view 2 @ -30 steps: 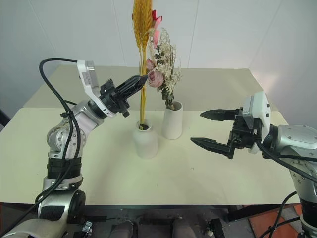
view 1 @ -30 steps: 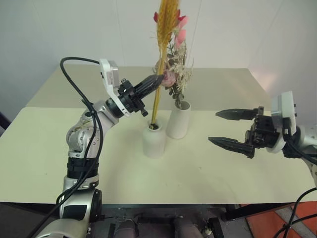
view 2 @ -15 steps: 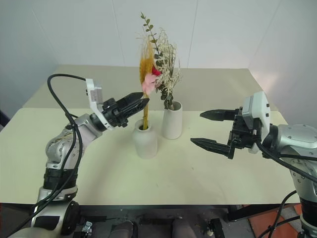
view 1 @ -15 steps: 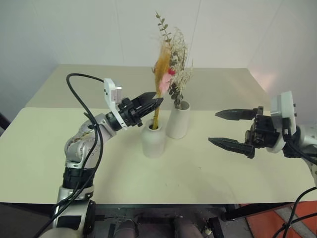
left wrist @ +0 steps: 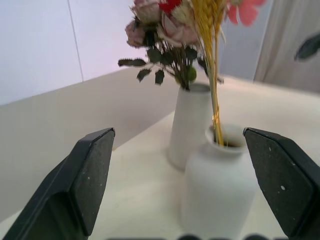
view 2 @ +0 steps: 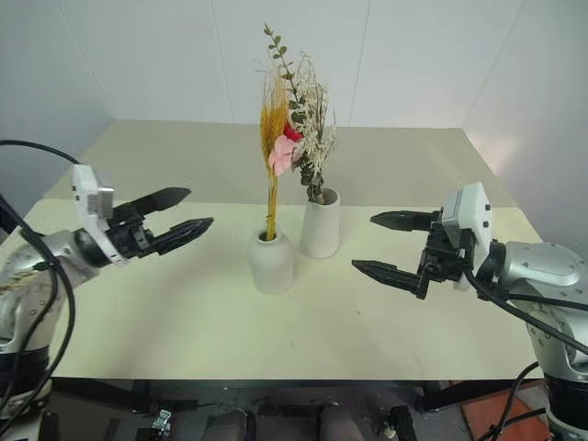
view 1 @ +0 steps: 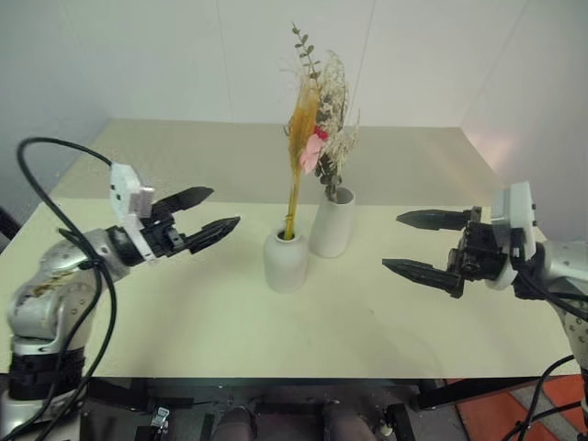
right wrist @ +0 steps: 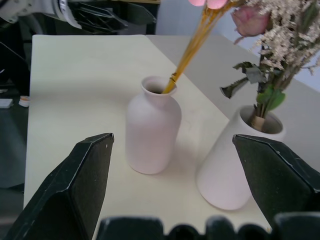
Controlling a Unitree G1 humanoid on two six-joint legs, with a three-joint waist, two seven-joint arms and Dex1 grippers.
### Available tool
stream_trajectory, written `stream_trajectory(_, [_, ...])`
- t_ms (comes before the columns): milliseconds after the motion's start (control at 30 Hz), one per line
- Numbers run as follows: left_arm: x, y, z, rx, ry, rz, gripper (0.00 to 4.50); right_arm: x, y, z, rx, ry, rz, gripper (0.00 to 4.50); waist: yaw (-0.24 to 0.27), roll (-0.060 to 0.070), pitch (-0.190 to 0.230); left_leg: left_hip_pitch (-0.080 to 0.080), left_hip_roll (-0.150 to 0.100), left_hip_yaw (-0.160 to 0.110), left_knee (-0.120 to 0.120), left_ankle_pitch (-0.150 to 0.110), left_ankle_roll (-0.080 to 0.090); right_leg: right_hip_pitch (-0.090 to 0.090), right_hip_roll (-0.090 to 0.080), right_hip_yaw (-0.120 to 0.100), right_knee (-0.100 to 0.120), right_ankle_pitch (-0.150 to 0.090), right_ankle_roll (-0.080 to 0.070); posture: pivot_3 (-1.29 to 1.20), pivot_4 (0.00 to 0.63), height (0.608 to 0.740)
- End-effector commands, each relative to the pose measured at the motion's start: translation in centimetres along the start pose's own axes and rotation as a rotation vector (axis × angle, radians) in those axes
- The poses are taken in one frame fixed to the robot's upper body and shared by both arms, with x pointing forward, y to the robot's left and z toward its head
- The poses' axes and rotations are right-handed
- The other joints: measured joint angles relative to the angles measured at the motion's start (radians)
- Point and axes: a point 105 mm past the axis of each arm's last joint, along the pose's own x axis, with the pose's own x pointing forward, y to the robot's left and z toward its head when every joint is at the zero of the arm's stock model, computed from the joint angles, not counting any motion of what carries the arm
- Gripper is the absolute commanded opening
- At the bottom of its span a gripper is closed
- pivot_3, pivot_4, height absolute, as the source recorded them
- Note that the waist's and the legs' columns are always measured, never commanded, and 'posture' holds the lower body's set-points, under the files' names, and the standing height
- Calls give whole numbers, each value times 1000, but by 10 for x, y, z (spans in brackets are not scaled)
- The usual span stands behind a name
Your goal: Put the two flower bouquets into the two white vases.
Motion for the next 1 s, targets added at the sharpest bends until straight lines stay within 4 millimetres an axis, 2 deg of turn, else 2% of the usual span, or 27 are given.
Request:
stream_trajectory(33, [-8, -5, 11, 102, 4, -28, 4474, -4, -3, 4, -28, -22, -35, 4500, 0, 0, 0, 0, 0, 0, 0, 0, 0, 0, 0, 0, 0, 0, 0, 0, 150, 740])
stream_trajectory(333, [-4, 1, 13, 112, -11, 10, 4474, -6, -14, 4, -18, -18, -82, 4500, 0, 0, 0, 0, 0, 0, -1, 0, 0, 0, 0, 0, 0, 0, 0, 0, 150, 740])
stream_trajectory(533, [-4, 18, 21, 130, -35, 110, 4474, -8, -20, 4, -20, -22, -119, 4500, 0, 0, 0, 0, 0, 0, -1, 0, 0, 0, 0, 0, 0, 0, 0, 0, 150, 740])
stream_trajectory(867, [-1, 25, 28, 139, -63, 187, 4474, -9, -27, 0, -25, -26, -144, 4500, -1, 0, 0, 0, 0, 0, -1, 0, 0, 0, 0, 0, 0, 0, 0, 0, 150, 740])
stream_trajectory(1000, [-5, 35, 29, 135, -47, 204, 4474, -12, -27, 4, -51, -30, -162, 4500, -1, 0, 0, 0, 0, 0, -1, 0, 0, 0, 0, 0, 0, 0, 0, 0, 150, 740])
